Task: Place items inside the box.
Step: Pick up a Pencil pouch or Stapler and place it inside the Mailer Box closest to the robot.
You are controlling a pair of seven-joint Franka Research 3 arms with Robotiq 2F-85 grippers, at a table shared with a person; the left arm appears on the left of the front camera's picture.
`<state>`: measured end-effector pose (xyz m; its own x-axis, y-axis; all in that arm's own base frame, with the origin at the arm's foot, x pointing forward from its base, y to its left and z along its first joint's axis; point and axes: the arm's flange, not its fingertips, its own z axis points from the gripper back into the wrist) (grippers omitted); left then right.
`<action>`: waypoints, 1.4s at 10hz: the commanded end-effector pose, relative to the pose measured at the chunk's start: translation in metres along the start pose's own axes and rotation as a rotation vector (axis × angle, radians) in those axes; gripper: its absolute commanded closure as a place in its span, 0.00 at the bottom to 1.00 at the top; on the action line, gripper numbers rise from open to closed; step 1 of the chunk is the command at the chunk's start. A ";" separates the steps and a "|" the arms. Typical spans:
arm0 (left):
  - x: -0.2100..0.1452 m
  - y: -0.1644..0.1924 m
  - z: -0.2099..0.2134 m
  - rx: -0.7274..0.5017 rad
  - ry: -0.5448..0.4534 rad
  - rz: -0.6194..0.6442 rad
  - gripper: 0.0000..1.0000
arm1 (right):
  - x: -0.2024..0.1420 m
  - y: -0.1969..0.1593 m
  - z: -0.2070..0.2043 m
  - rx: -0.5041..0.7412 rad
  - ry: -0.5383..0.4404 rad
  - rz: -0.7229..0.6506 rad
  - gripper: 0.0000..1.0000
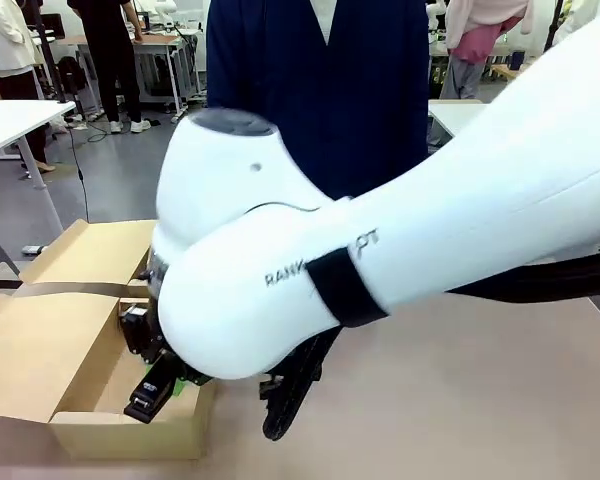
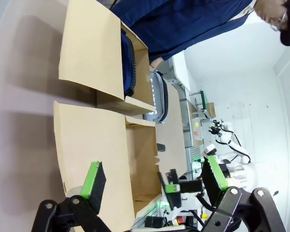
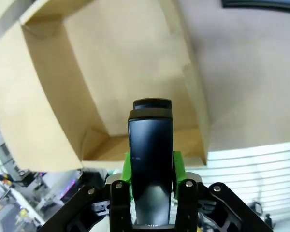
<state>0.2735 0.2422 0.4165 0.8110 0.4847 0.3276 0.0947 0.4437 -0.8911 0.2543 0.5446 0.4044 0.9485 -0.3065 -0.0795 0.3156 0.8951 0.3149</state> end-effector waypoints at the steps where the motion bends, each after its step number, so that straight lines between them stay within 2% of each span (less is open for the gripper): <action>1: 0.000 -0.001 0.000 -0.024 -0.018 -0.023 0.00 | 0.004 0.071 -0.020 0.020 0.017 0.064 0.64; 4: 0.000 -0.001 0.000 -0.024 -0.018 -0.023 0.00 | 0.017 0.083 -0.015 0.019 0.026 0.258 0.64; 6: 0.000 -0.001 0.000 -0.024 -0.018 -0.023 0.00 | 0.027 0.081 -0.011 0.010 0.020 0.278 0.64; 12: 0.000 -0.001 0.000 -0.024 -0.018 -0.023 0.00 | 0.035 0.064 -0.015 -0.112 -0.113 0.372 0.64; 14: 0.000 -0.001 0.000 -0.024 -0.018 -0.023 0.00 | 0.038 0.052 -0.015 -0.214 -0.176 0.426 0.64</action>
<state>0.2734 0.2423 0.4165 0.8110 0.4848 0.3275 0.0947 0.4435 -0.8912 0.3143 0.5936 0.4005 0.9923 0.0438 0.1159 -0.0608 0.9872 0.1473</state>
